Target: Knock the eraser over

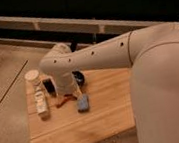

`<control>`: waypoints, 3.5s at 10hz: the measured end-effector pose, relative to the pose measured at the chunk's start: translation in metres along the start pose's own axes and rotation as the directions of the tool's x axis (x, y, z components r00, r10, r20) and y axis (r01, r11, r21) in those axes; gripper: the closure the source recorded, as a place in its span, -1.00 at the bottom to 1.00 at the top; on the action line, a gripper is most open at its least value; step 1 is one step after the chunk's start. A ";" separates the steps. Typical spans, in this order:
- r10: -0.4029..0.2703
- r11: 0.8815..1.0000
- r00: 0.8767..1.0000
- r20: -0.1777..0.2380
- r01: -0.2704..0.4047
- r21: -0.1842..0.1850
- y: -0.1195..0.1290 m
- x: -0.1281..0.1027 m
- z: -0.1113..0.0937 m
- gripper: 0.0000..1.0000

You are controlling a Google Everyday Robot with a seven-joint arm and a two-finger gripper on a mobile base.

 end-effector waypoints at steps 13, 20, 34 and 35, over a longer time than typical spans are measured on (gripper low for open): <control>-0.071 0.995 0.908 0.412 0.094 -0.036 0.025 -0.050 -0.054 -0.30; -0.118 0.987 0.902 0.414 0.059 0.152 0.000 -0.140 -0.080 -0.30; -0.219 0.971 0.960 0.176 0.197 0.132 0.060 -0.134 -0.007 -0.30; -0.215 0.970 0.966 0.145 0.195 0.144 0.055 -0.136 0.002 -0.30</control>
